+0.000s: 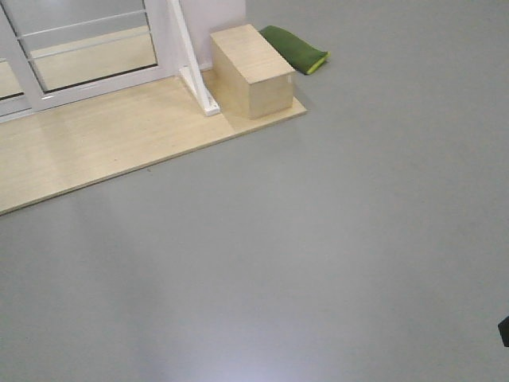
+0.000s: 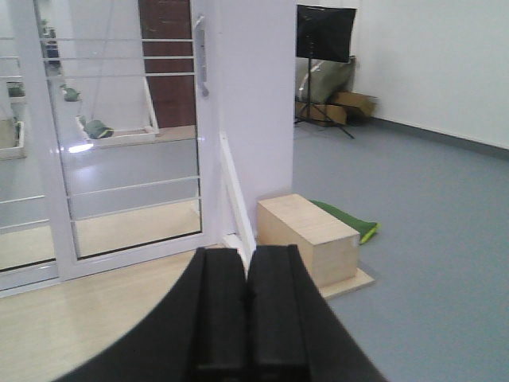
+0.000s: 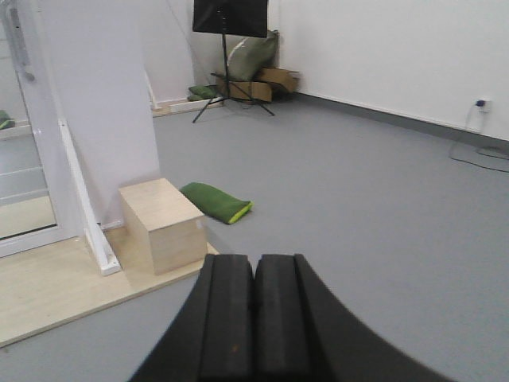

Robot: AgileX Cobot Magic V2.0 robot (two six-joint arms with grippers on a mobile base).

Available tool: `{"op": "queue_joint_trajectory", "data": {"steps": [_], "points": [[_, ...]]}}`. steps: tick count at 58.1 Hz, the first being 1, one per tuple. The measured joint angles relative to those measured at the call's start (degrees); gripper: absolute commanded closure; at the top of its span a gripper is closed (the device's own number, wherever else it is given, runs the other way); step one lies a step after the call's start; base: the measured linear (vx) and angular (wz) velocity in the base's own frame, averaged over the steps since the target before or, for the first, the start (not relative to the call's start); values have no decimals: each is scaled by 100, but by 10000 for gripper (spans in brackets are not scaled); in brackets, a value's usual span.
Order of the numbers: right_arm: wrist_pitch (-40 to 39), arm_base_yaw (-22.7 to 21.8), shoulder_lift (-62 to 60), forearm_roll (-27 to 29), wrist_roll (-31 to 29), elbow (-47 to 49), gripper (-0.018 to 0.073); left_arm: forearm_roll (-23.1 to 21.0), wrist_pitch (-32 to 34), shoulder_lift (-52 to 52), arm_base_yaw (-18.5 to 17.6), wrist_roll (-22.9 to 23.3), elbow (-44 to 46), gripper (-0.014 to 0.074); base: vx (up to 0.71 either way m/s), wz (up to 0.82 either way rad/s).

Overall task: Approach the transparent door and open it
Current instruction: 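Turn and drive the base toward the white-framed sliding glass door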

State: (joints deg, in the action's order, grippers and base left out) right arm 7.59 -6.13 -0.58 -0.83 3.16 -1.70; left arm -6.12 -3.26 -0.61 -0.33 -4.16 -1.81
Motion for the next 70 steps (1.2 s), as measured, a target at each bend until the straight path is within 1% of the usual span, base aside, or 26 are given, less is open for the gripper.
{"op": "queue_joint_trajectory", "data": {"steps": [16,70], "points": [[0,0,0,0,0,0,566,0,0,0,0,0,0,603,68,43],[0,0,0,0,0,0,566,0,0,0,0,0,0,603,67,30]]}}
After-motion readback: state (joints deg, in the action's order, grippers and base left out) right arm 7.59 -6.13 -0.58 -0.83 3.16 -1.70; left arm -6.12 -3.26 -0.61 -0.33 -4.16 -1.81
